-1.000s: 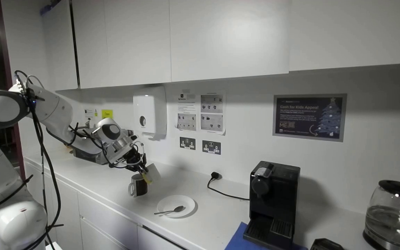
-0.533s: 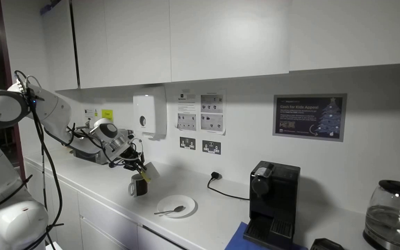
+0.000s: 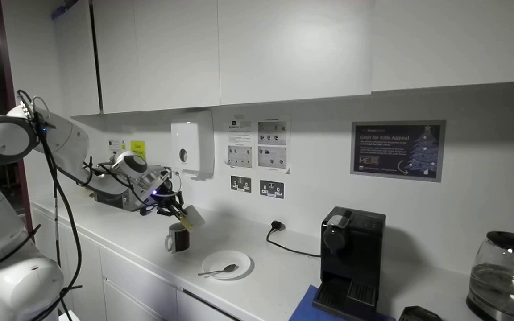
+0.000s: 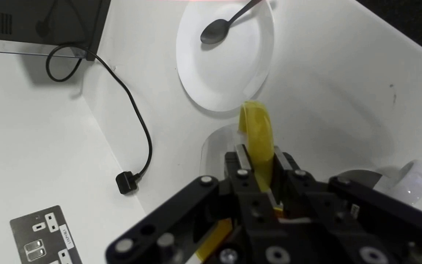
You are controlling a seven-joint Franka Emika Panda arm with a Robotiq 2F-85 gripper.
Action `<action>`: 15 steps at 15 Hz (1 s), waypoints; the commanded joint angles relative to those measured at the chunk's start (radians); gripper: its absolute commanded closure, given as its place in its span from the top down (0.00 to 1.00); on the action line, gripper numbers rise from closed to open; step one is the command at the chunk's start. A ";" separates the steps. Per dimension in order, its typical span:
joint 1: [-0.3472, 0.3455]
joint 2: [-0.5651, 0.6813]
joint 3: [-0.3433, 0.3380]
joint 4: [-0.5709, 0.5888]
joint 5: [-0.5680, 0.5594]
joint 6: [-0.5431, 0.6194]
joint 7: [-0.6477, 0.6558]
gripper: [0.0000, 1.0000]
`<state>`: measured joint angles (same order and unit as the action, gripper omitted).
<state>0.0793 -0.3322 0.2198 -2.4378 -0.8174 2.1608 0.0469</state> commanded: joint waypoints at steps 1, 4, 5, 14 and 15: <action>0.023 -0.004 0.010 0.043 -0.054 -0.077 0.012 0.04; 0.038 0.011 0.015 0.059 -0.065 -0.107 0.009 0.04; 0.044 0.016 0.015 0.064 -0.066 -0.114 0.007 0.04; 0.078 0.080 0.035 0.111 -0.107 -0.214 -0.001 0.04; 0.082 0.090 0.037 0.117 -0.116 -0.229 -0.001 0.04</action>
<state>0.1462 -0.2651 0.2491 -2.3715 -0.8819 2.0047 0.0468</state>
